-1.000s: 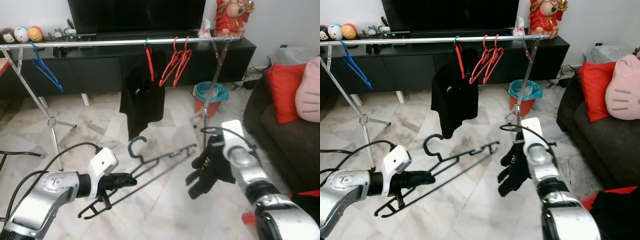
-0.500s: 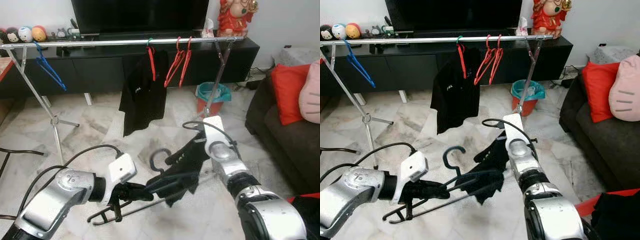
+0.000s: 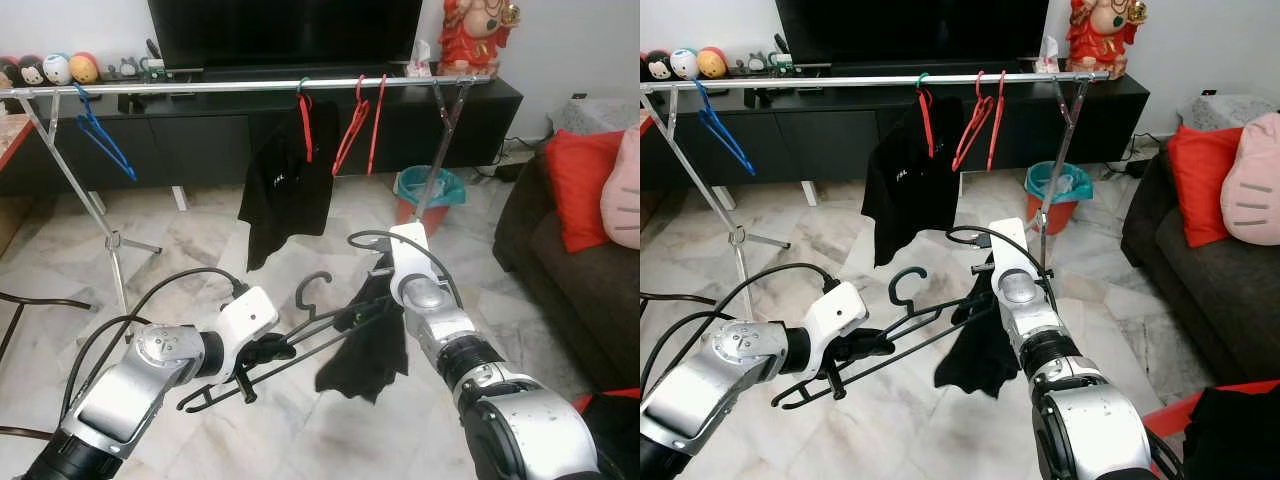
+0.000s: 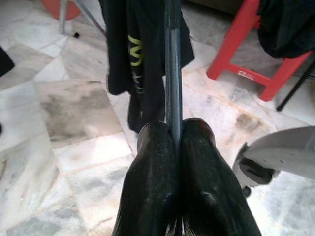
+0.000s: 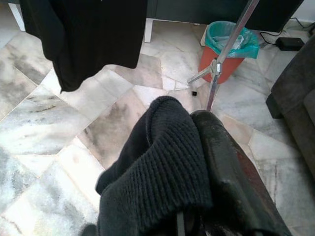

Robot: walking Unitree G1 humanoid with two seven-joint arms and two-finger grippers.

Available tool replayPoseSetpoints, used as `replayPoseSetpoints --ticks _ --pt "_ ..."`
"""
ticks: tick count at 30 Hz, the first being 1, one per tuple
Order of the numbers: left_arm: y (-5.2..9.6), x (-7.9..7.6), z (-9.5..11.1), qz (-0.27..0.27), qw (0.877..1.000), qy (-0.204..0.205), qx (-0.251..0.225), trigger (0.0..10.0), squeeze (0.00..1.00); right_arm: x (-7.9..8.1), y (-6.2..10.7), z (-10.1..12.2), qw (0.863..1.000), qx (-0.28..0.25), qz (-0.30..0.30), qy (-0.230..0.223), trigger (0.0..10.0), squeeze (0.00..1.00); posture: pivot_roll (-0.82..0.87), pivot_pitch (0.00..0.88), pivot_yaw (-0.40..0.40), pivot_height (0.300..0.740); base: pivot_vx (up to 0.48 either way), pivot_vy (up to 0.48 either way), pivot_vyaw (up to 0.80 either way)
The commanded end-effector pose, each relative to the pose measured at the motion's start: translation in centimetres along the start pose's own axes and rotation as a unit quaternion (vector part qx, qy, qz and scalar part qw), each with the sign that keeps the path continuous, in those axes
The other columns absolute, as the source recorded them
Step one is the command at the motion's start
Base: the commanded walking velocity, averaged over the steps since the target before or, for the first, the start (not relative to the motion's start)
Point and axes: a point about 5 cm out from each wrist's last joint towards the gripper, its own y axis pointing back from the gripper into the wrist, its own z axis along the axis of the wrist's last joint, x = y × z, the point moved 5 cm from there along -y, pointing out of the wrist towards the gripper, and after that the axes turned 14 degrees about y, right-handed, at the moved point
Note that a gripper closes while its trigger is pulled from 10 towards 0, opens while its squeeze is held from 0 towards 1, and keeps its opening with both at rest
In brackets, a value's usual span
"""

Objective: Hang hanger

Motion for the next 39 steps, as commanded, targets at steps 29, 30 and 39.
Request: replayPoseSetpoints --ticks 29,30,39 --pt "0.2 5.1 -0.2 0.189 0.982 0.005 0.003 10.0 0.0 0.3 0.1 0.9 1.0 -0.006 0.01 0.003 10.0 0.0 0.11 0.0 -0.046 0.74 0.0 0.0 0.0" --pt "0.2 5.3 -0.1 0.196 0.98 0.009 -0.001 10.0 0.0 0.6 0.1 0.9 1.0 -0.007 0.014 0.004 10.0 0.0 0.11 0.0 -0.047 0.74 0.0 0.0 0.0" --pt "-0.8 3.8 1.3 0.165 0.985 0.04 -0.04 10.0 0.0 4.8 0.9 0.8 0.995 0.009 0.094 -0.003 10.0 0.0 0.09 0.0 -0.05 0.74 0.0 0.0 0.0"
